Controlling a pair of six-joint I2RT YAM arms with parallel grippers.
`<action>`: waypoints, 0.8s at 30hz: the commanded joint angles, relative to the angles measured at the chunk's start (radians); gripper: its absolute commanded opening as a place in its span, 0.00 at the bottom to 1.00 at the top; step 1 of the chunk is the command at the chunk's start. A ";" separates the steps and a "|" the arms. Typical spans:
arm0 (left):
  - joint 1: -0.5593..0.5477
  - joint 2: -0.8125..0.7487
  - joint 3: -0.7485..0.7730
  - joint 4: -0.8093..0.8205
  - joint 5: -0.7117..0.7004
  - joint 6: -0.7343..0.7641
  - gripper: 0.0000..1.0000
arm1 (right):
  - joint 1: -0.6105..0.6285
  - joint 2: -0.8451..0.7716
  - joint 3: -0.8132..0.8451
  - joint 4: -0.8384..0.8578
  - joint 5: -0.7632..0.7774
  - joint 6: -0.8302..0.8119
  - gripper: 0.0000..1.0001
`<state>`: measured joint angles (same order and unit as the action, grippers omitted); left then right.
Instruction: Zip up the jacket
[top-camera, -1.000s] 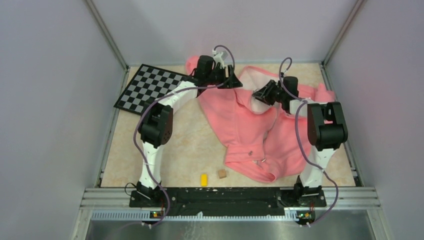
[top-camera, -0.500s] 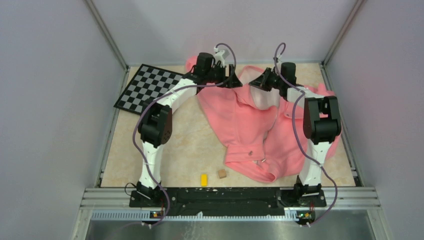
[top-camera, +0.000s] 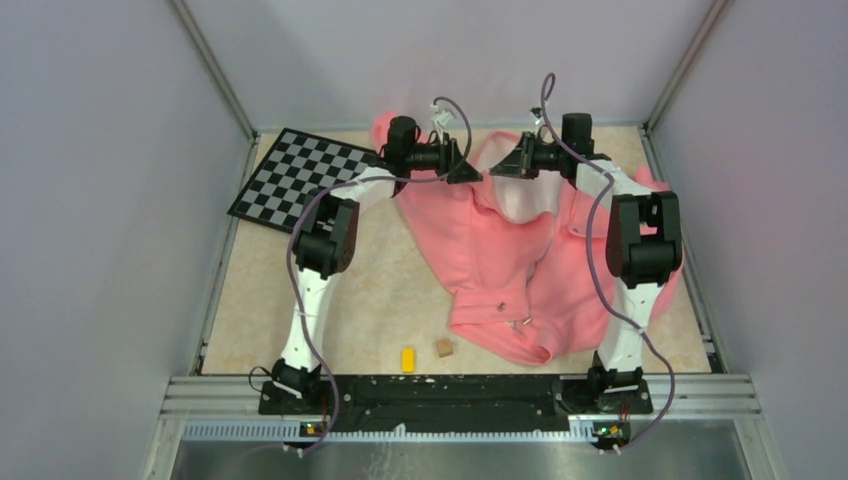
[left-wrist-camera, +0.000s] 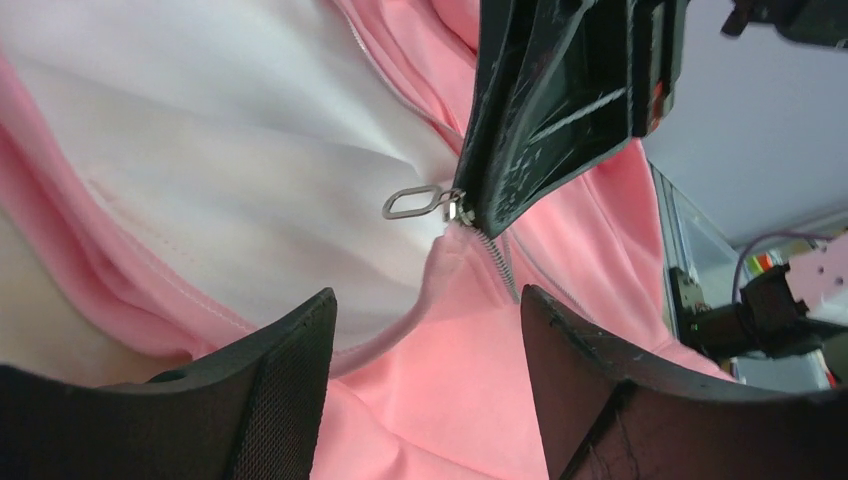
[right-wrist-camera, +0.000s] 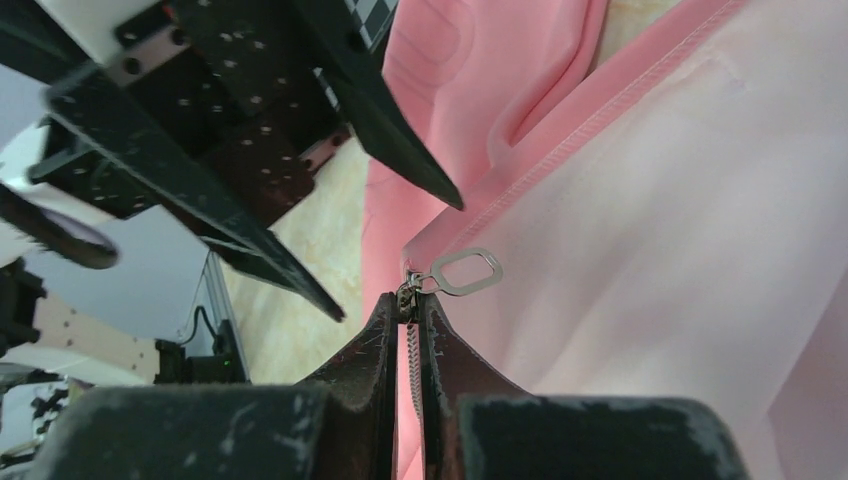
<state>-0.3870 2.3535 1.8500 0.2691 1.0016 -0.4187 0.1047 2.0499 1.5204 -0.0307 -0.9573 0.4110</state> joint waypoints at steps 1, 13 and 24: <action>-0.003 0.072 0.048 0.317 0.198 -0.156 0.70 | 0.009 -0.008 0.002 0.006 -0.086 -0.017 0.00; -0.026 0.143 0.039 0.581 0.277 -0.353 0.52 | 0.009 -0.001 -0.011 0.070 -0.080 0.038 0.00; -0.031 0.120 0.009 0.479 0.144 -0.310 0.34 | 0.009 -0.033 -0.132 0.246 -0.046 0.195 0.00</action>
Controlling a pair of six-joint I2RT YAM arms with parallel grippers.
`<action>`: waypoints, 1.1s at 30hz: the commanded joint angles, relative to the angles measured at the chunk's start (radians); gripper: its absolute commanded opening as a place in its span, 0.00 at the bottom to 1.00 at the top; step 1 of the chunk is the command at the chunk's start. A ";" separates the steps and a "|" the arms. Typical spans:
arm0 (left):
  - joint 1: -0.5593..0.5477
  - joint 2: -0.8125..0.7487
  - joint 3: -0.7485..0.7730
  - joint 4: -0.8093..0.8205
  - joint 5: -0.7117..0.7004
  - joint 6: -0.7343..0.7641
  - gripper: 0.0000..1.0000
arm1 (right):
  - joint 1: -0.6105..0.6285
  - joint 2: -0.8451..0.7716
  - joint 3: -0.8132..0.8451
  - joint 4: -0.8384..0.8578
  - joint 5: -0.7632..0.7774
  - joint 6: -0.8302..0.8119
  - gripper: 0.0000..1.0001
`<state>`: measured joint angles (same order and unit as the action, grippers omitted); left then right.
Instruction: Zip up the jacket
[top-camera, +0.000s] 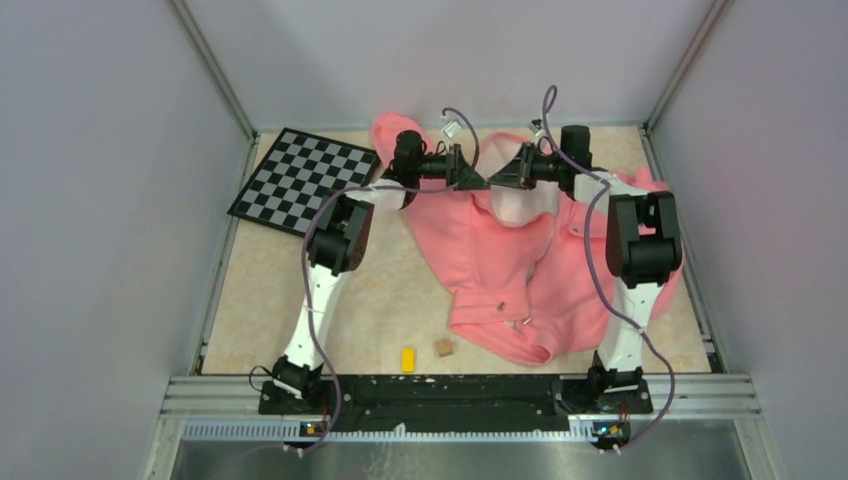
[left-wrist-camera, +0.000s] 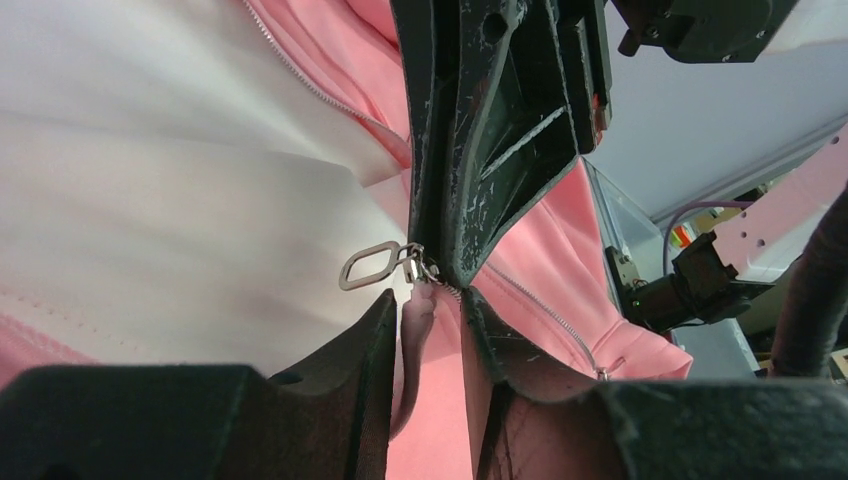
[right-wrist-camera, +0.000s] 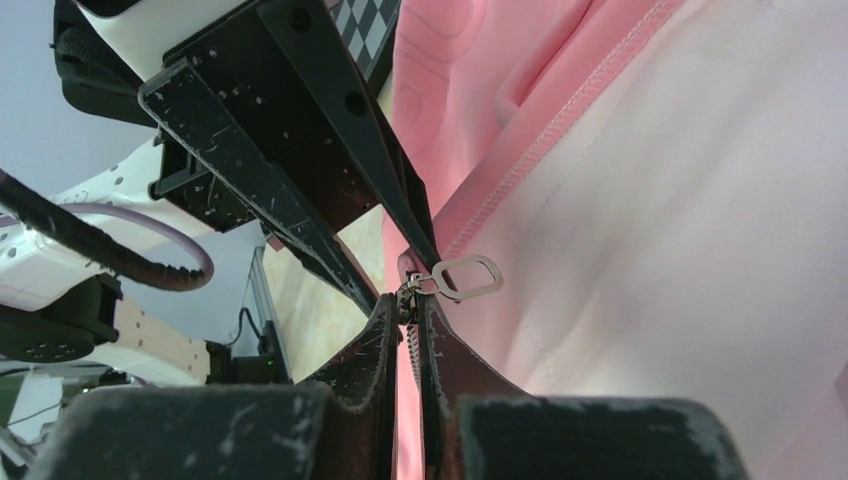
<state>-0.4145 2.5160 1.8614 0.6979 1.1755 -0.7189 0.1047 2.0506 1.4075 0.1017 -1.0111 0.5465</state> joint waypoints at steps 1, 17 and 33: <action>-0.004 -0.044 -0.012 0.067 -0.027 -0.018 0.35 | 0.008 -0.033 -0.022 0.116 0.014 0.064 0.00; -0.006 -0.060 -0.083 0.032 -0.048 -0.021 0.02 | 0.008 -0.054 -0.164 0.256 0.253 0.394 0.37; -0.003 -0.079 -0.129 -0.056 -0.088 0.054 0.00 | 0.036 -0.080 -0.272 0.324 0.341 0.547 0.52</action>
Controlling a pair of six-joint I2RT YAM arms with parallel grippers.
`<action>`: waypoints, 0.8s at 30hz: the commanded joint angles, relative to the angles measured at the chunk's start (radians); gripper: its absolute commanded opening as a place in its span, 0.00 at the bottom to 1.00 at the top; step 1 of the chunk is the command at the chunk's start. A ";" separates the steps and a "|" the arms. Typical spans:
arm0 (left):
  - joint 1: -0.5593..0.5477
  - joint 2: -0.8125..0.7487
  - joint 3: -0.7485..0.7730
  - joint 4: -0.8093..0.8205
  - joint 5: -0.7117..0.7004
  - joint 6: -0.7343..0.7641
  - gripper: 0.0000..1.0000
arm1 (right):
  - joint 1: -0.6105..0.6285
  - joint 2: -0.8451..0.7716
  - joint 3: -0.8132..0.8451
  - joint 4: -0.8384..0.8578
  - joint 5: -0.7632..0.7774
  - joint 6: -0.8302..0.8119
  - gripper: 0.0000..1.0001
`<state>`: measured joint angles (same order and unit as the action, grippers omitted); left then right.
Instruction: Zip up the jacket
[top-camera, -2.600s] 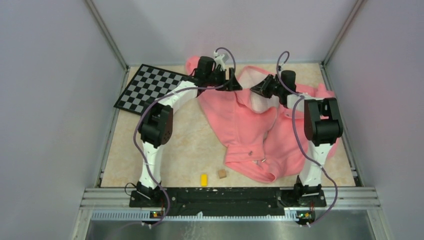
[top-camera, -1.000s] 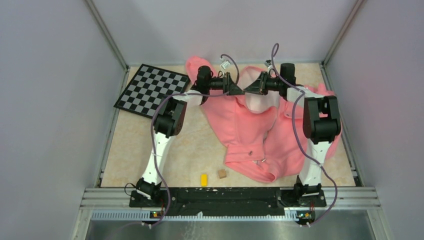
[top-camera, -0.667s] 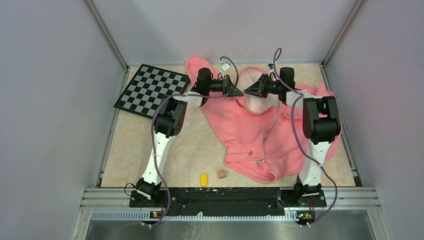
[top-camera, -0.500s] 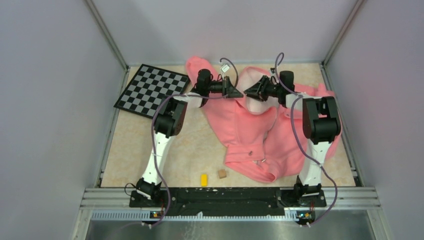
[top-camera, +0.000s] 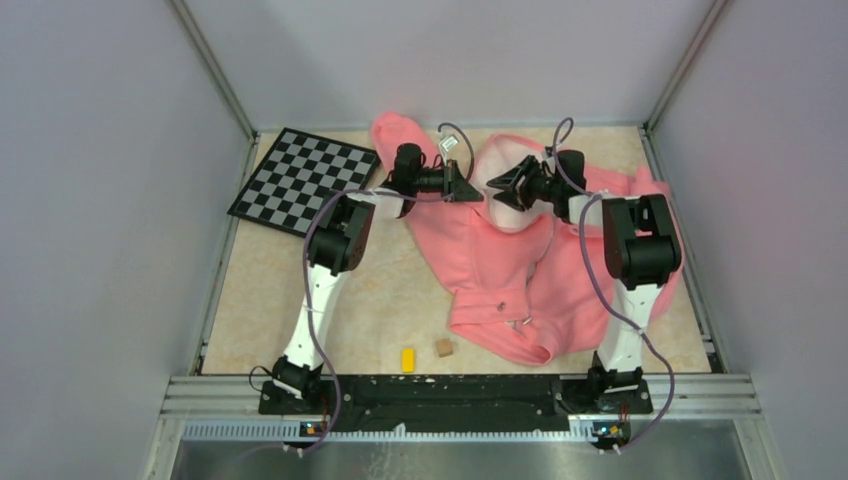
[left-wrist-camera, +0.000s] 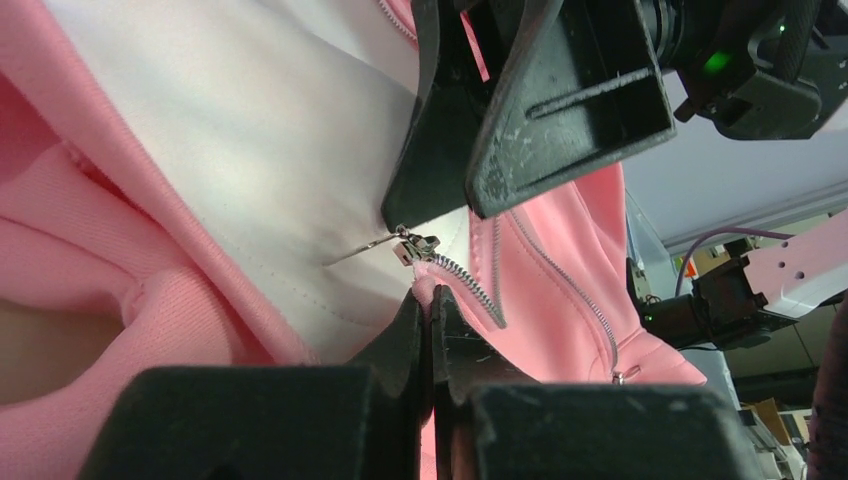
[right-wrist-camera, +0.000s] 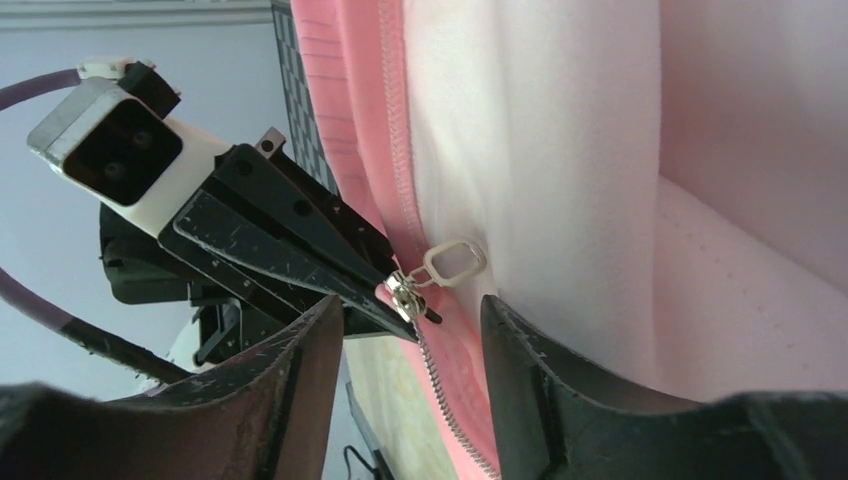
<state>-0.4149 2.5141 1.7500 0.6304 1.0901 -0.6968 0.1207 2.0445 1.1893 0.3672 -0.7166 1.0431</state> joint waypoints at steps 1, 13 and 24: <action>-0.002 -0.081 -0.022 0.014 -0.002 0.034 0.00 | 0.022 -0.077 -0.065 0.064 0.053 0.056 0.55; -0.002 -0.104 -0.046 0.039 0.011 0.023 0.00 | 0.054 -0.014 -0.085 0.348 0.033 0.347 0.55; -0.001 -0.085 -0.049 0.036 -0.027 -0.003 0.00 | 0.112 -0.038 0.208 -0.036 0.123 -0.019 0.52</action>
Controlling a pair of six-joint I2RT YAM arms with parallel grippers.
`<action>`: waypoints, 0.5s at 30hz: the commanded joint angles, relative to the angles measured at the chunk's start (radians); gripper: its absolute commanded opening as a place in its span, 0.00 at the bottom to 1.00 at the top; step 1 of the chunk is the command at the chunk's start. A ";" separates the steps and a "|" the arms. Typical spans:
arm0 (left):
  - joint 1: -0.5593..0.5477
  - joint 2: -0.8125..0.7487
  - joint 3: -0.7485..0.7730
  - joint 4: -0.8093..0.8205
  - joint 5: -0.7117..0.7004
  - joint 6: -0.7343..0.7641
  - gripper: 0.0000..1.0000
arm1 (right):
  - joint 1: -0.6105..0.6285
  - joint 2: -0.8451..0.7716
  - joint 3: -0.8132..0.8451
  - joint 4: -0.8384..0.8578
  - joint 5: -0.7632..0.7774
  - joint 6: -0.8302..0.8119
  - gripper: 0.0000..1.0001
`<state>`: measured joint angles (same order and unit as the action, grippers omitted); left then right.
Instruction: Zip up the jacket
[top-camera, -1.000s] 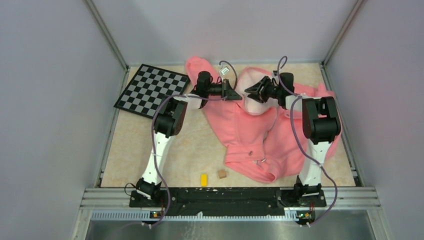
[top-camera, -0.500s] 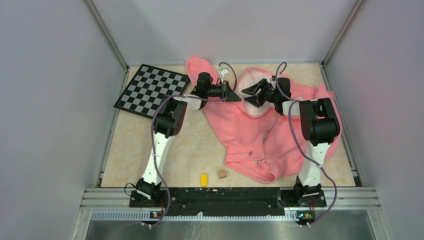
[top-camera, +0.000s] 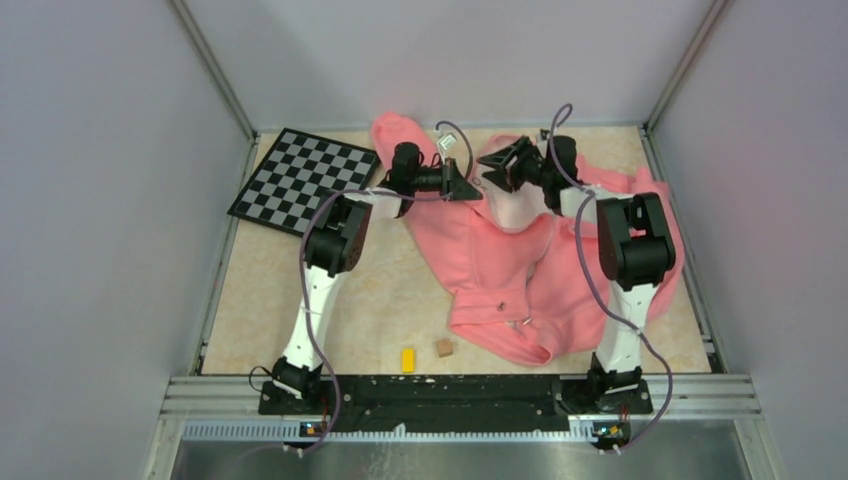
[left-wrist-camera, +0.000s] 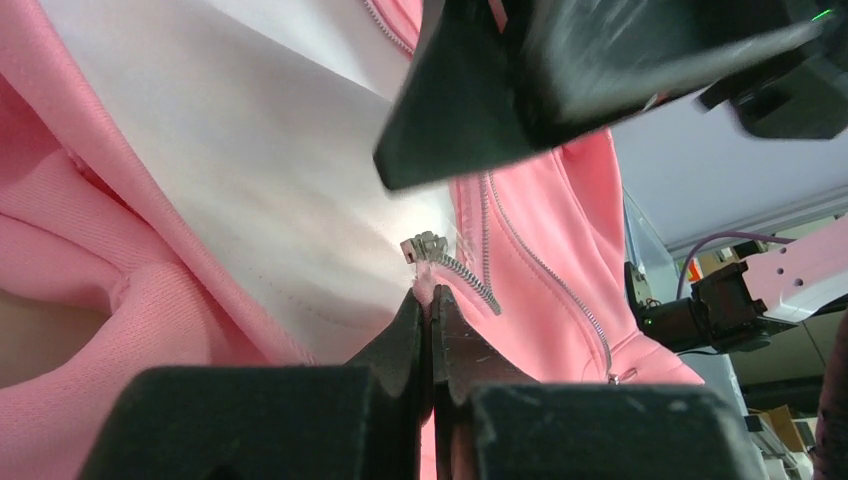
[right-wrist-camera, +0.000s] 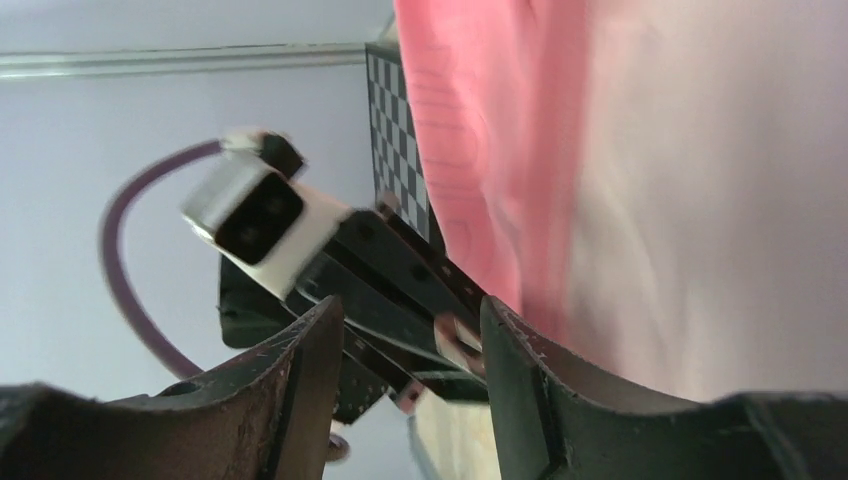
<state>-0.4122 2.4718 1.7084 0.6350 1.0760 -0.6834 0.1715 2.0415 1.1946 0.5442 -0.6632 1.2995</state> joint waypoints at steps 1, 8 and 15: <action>-0.004 -0.040 -0.007 0.026 -0.021 -0.021 0.00 | 0.083 -0.041 0.248 -0.299 0.108 -0.346 0.52; -0.002 -0.032 -0.021 0.074 -0.036 -0.077 0.00 | 0.125 -0.075 0.363 -0.580 0.240 -0.558 0.51; -0.002 -0.037 -0.043 0.120 -0.020 -0.110 0.00 | -0.021 -0.176 0.312 -0.662 0.222 -0.720 0.50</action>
<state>-0.4122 2.4718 1.6810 0.6720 1.0420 -0.7624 0.2363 1.9858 1.5314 -0.0521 -0.4515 0.7082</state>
